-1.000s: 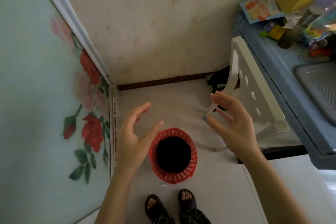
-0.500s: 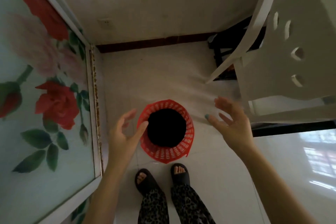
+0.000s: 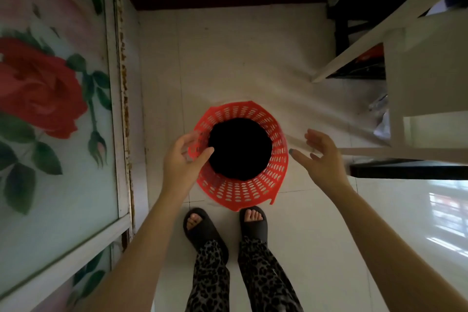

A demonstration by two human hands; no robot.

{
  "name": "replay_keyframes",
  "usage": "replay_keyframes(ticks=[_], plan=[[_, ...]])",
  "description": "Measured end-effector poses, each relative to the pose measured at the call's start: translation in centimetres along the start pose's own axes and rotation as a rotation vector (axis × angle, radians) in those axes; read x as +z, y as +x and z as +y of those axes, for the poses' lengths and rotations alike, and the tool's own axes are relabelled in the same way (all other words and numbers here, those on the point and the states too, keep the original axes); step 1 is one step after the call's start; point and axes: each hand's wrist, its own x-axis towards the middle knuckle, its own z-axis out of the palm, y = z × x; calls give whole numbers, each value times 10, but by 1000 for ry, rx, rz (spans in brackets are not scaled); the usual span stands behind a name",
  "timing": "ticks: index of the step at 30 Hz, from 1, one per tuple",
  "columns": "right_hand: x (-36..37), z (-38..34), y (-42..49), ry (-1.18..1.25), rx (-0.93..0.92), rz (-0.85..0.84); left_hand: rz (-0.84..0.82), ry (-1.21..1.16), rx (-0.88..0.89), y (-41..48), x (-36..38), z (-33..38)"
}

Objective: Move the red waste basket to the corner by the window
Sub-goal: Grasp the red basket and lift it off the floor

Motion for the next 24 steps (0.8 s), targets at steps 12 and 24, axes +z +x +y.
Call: replay_keyframes(ticks=[12, 24], plan=[[29, 57, 46, -96, 81, -61, 98, 114, -54, 32, 29, -66], [41, 109, 88, -241, 183, -117, 81, 161, -386, 70, 51, -128]])
